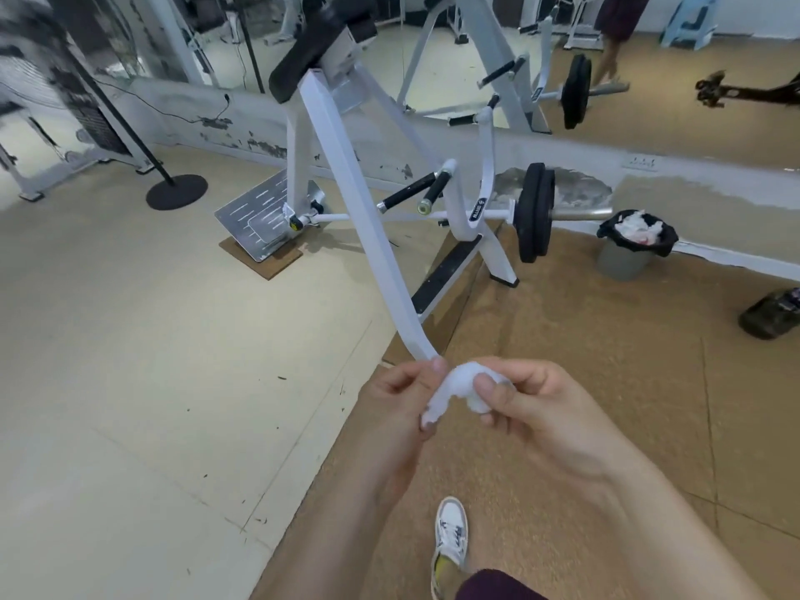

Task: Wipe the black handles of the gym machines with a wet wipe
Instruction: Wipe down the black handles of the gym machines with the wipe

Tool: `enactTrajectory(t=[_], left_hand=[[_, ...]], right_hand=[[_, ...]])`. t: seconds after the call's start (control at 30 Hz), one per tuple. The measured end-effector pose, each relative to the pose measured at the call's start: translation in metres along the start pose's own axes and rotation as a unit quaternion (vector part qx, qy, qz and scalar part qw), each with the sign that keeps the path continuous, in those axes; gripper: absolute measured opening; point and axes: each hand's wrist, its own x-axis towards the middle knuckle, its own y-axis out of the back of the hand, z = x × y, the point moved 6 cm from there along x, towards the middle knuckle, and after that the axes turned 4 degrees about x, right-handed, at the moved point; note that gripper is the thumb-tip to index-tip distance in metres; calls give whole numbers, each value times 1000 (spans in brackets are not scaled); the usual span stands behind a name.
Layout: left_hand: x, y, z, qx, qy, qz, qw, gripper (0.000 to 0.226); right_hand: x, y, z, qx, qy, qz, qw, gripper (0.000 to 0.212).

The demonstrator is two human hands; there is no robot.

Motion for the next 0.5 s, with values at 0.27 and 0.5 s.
enactTrajectory(t=[0.27, 0.5], left_hand=[[148, -14, 50, 19, -22, -32, 999, 34], [287, 5, 96, 171, -56, -6, 984, 25]], right_hand=[[170, 33, -50, 57, 30, 55, 996, 22], [307, 70, -51, 38, -4, 166, 985, 15]])
